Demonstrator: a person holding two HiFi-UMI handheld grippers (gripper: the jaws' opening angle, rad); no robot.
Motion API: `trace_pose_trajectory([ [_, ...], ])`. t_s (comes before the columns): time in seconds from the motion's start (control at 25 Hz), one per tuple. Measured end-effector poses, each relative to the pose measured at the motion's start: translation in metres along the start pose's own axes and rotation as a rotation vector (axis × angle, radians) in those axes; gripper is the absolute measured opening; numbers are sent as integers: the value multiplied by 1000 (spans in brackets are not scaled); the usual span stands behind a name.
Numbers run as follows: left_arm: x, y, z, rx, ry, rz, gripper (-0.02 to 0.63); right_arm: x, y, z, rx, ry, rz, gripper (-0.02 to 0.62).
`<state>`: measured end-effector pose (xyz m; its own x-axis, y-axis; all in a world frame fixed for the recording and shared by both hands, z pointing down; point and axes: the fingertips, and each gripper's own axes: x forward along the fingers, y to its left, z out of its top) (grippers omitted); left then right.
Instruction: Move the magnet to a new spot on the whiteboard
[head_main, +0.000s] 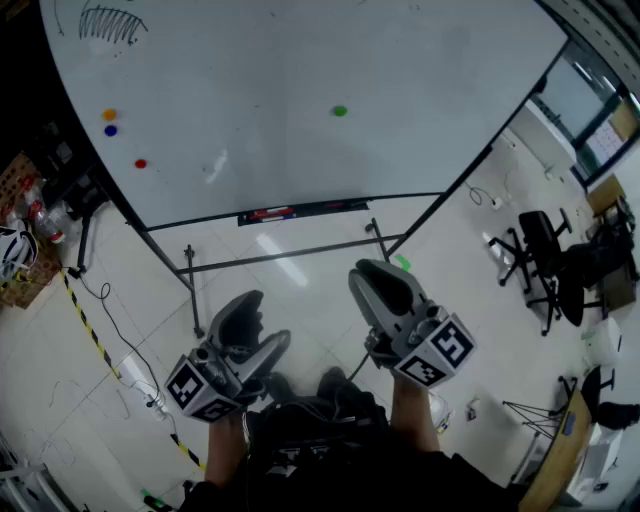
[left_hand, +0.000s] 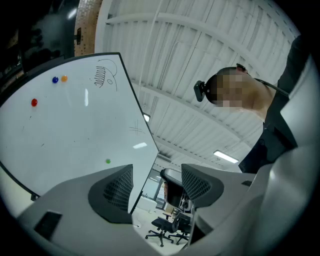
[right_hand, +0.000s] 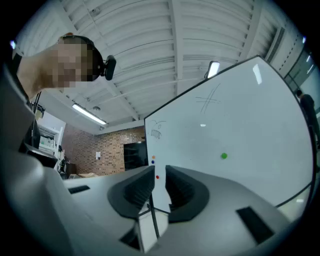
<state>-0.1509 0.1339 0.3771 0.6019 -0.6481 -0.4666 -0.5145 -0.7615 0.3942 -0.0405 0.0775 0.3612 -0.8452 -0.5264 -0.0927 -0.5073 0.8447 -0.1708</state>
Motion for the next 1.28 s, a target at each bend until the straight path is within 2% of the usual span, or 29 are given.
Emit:
trace_pose_trajectory([
  [0.24,-22,-6,-11,-43,23,8,321,2,12,0,-14,13,-3,89],
  [0.68,-11,1,-14,-45,29,32,353,5,-4,-2,-57,19,-40,89],
  [1.0,25,30,-22,17,46,91,354,21,-54,-4,-69,17,-44,89],
  [1.28,94,60,-26,63,75,115,353,39,-127,15,-104,1,-56,89],
])
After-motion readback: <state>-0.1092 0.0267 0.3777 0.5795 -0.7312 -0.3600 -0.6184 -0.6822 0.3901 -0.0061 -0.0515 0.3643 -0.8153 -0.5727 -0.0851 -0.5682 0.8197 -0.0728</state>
